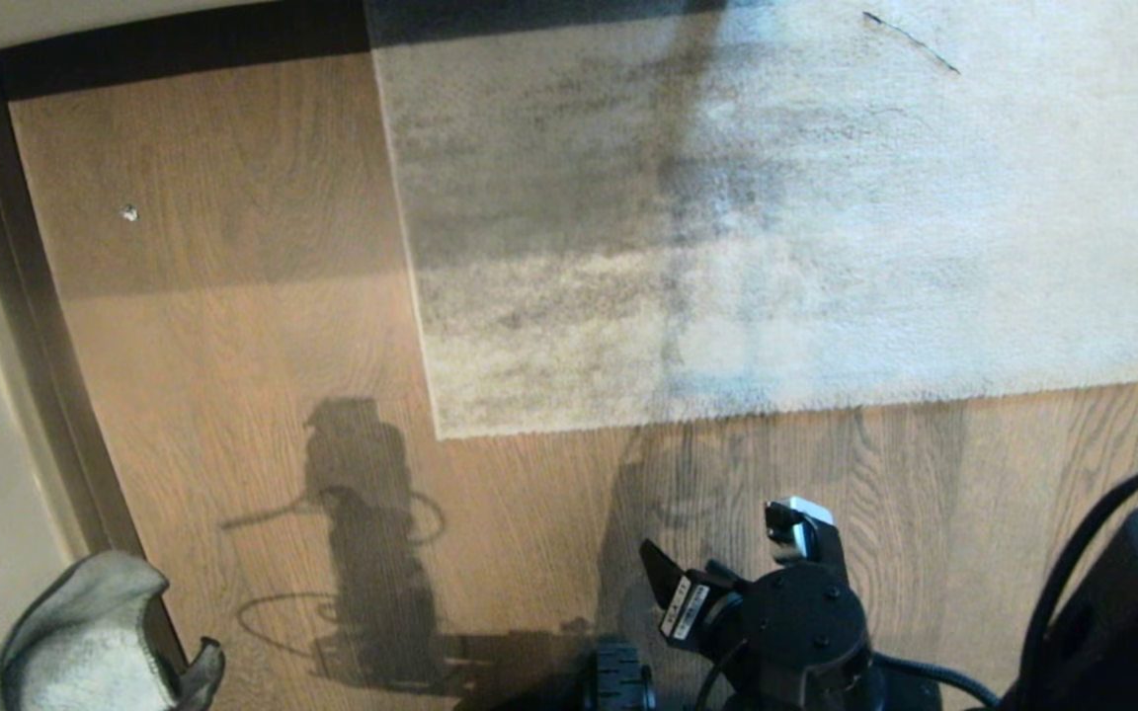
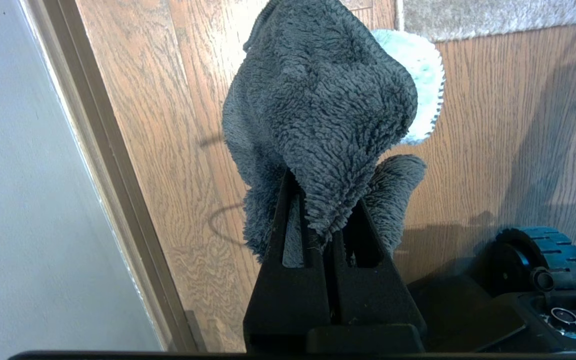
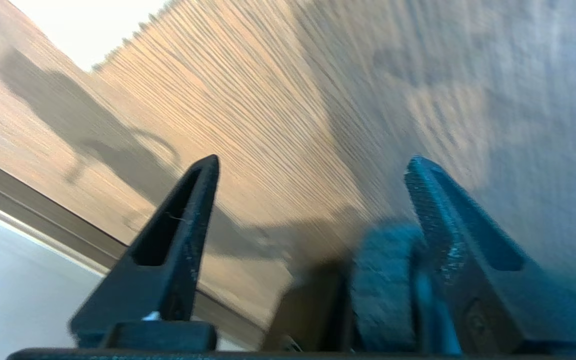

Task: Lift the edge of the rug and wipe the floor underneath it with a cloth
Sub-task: Lift up the carpet

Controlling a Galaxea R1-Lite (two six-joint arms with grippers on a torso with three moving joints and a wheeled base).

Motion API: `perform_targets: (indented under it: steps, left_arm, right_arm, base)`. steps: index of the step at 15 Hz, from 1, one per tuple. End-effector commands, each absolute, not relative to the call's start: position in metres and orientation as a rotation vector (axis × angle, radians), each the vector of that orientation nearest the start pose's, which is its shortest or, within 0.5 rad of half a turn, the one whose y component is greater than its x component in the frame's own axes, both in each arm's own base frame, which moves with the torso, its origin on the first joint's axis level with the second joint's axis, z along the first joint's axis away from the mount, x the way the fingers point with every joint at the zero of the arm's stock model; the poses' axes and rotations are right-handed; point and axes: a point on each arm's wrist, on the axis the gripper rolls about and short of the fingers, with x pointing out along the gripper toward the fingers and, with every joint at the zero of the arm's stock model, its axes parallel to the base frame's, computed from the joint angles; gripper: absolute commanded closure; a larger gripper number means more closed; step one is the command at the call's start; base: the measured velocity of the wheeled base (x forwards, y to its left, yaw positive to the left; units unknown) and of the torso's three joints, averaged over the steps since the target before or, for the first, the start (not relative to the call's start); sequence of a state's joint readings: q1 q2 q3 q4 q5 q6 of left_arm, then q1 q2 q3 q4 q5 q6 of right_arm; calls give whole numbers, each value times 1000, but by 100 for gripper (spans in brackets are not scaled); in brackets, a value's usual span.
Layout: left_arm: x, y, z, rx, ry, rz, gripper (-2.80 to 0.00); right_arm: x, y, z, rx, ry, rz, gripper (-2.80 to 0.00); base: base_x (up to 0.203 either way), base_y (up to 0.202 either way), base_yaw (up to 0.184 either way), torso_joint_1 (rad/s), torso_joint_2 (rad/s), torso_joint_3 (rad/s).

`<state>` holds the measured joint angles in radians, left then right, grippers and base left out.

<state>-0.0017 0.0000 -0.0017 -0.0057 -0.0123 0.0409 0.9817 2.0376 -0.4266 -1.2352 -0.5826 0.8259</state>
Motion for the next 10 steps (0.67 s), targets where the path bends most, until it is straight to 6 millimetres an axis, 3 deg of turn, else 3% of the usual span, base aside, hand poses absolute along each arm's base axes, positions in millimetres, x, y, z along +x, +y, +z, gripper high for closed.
perform_targets:
  steps: [1, 4, 10]
  left_arm:
    - [-23, 0, 77, 41, -8, -14, 0]
    - [-23, 0, 77, 41, -8, -14, 0]
    - [-23, 0, 77, 41, -8, -15, 0]
  right_arm:
    - [180, 245, 38, 559, 382, 262, -280]
    - [188, 257, 29, 594, 301, 304, -280]
    - [223, 270, 32, 668, 208, 276, -280]
  base:
    - [0, 0, 0, 0, 0, 0]
    - [0, 0, 0, 0, 0, 0]
    - [0, 0, 0, 0, 0, 0]
